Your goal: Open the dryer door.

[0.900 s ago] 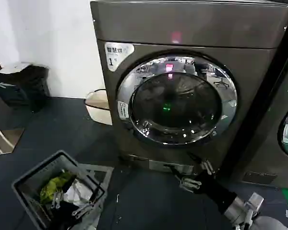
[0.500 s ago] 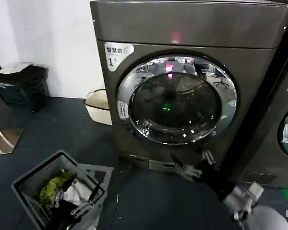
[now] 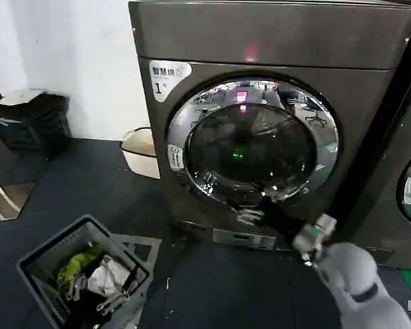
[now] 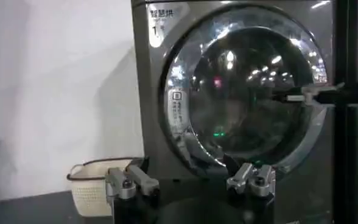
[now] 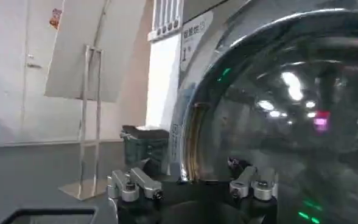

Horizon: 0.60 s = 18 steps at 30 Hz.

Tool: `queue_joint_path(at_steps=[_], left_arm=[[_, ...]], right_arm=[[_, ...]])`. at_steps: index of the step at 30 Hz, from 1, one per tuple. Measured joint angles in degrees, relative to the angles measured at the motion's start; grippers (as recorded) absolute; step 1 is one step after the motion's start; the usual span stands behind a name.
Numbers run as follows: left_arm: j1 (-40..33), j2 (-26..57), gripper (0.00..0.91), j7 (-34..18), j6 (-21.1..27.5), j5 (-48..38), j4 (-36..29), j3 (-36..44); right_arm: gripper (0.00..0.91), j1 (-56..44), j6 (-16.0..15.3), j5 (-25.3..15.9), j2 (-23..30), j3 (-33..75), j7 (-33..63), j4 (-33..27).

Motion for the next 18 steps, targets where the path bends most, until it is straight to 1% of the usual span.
queue_joint_path(at_steps=[8, 12, 18], left_arm=[[0.3, -0.9, 0.907, 0.0, -0.1, 0.5, 0.2, 0.8], [0.5, -0.9, 0.907, 0.1, -0.1, 0.9, -0.3, 0.8], [0.4, -0.6, 0.907, 0.1, 0.0, 0.7, -0.9, 0.8]], right_arm=[[0.907, 6.8, -0.3, -0.6, 3.0, -5.7, 2.6, -5.7], [0.907, 8.2, -0.5, -2.1, 4.2, -6.3, 3.5, -7.8], [0.907, 10.2, -0.2, -2.3, 5.7, -8.1, 3.8, -11.1]])
